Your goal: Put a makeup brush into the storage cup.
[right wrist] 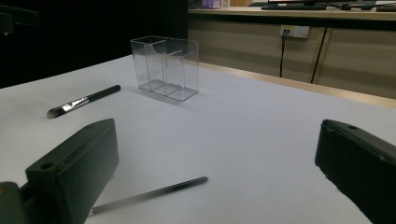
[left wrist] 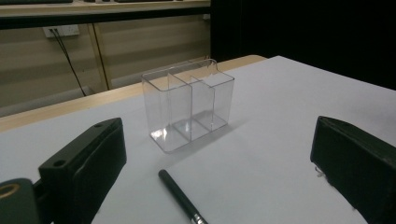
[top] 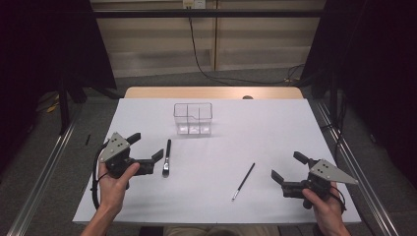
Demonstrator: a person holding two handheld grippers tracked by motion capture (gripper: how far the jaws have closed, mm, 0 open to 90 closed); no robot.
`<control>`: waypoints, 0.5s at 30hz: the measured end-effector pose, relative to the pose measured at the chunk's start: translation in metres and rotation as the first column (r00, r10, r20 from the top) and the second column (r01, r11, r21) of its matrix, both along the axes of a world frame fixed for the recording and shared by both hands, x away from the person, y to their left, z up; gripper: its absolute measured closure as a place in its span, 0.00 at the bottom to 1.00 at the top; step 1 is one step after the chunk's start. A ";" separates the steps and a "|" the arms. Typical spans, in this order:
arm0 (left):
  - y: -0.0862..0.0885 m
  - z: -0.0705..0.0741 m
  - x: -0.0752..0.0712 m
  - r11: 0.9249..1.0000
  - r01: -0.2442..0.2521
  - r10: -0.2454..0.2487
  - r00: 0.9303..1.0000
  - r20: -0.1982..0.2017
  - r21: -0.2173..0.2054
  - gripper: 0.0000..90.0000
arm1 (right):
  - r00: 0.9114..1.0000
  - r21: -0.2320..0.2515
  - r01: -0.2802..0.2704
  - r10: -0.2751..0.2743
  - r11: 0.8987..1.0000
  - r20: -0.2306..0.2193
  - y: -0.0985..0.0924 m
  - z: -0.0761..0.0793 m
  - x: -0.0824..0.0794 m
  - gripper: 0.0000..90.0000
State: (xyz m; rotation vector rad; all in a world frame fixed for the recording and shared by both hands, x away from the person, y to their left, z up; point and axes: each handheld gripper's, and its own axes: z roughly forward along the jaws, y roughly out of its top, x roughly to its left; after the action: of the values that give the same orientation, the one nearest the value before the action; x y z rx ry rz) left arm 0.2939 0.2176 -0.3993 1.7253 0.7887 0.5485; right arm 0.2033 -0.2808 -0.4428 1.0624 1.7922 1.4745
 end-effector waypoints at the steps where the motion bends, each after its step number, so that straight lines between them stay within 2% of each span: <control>1: -0.001 0.002 0.004 1.000 -0.007 0.006 1.000 0.018 0.028 0.04 | 1.000 0.000 -0.001 0.001 1.000 -0.001 0.000 0.000 0.000 0.00; 6: -0.004 0.003 0.013 0.999 -0.016 0.015 1.000 0.026 0.039 0.04 | 1.000 -0.004 -0.003 0.003 1.000 0.000 -0.001 0.000 0.001 0.00; 7: -0.006 0.003 0.018 0.998 -0.015 0.012 0.999 0.042 0.063 0.04 | 1.000 -0.003 -0.004 0.004 1.000 0.000 -0.001 0.000 0.000 0.00; 10: -0.006 0.004 0.026 0.999 -0.019 0.017 1.000 0.026 0.051 0.04 | 1.000 -0.004 -0.005 0.005 1.000 -0.001 -0.001 0.000 0.000 0.00; 15: -0.006 0.006 0.034 0.998 -0.037 0.036 0.999 0.028 0.055 0.04 | 1.000 -0.005 -0.006 0.006 1.000 -0.001 -0.001 -0.001 0.001 0.00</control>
State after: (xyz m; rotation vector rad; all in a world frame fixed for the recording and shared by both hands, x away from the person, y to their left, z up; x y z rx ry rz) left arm 0.3280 0.2114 -0.3937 1.7538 0.7933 0.6226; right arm 0.2041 -0.2816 -0.4433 1.0567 1.8004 1.4724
